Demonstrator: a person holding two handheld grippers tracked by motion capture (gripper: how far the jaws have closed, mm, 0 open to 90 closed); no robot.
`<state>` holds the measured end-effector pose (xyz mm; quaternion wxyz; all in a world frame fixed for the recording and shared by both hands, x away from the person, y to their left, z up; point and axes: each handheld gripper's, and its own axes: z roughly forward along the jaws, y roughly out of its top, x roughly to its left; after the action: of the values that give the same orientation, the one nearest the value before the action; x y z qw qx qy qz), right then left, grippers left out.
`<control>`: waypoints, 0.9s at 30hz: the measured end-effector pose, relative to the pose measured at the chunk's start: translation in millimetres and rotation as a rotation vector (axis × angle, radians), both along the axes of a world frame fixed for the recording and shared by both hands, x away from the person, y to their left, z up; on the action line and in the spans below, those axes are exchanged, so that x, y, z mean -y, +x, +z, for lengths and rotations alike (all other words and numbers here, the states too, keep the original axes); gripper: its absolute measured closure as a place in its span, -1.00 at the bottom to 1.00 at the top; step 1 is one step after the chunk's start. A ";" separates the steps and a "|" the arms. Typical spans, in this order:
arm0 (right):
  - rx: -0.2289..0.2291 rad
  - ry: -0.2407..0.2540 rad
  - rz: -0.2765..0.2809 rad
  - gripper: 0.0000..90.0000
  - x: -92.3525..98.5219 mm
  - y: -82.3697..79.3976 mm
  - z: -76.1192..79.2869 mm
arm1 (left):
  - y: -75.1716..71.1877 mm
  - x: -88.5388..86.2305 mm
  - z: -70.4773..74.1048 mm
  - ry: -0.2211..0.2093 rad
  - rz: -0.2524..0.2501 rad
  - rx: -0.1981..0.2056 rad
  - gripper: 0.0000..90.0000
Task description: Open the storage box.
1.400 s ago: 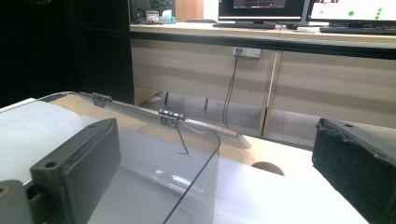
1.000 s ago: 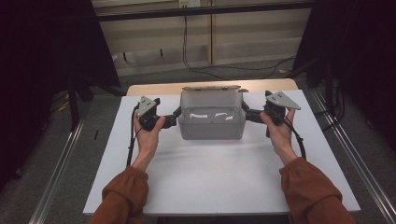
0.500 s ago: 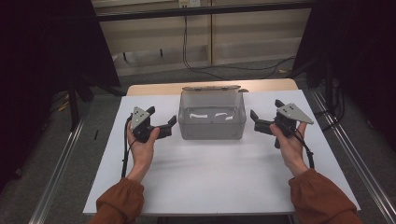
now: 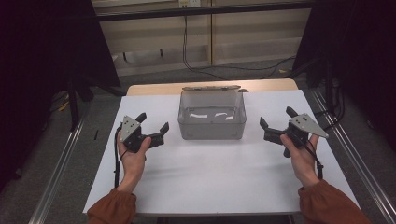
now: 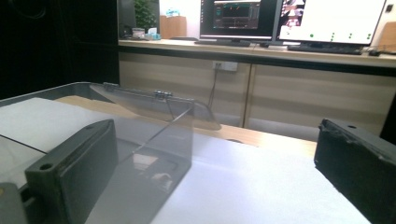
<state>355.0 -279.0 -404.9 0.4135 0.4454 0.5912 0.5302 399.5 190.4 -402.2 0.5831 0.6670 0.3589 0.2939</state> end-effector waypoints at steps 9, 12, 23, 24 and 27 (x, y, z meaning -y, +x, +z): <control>0.015 -0.009 -0.023 -1.00 11.7 -18.1 -4.8 | -17.0 -9.2 -10.1 0.014 0.041 -0.020 -0.93; 0.020 -0.010 -0.027 -1.00 14.2 -24.3 -5.7 | -23.8 -11.9 -10.0 0.014 0.050 -0.006 -0.92; -0.021 -0.037 -0.064 -1.00 17.0 -46.1 -16.5 | -47.2 -20.9 -12.9 0.006 0.064 0.003 -0.93; -0.025 -0.038 -0.063 -1.00 17.7 -48.4 -17.6 | -49.1 -22.0 -13.9 0.004 0.073 0.002 -0.93; -0.029 -0.028 -0.070 -0.99 21.0 -55.7 -20.0 | -53.8 -23.3 -21.3 0.019 0.096 -0.010 -0.94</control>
<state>299.3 -300.0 -424.9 0.4292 0.4678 0.5886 0.5006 345.6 213.7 -423.5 0.5601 0.6558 0.3907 0.3217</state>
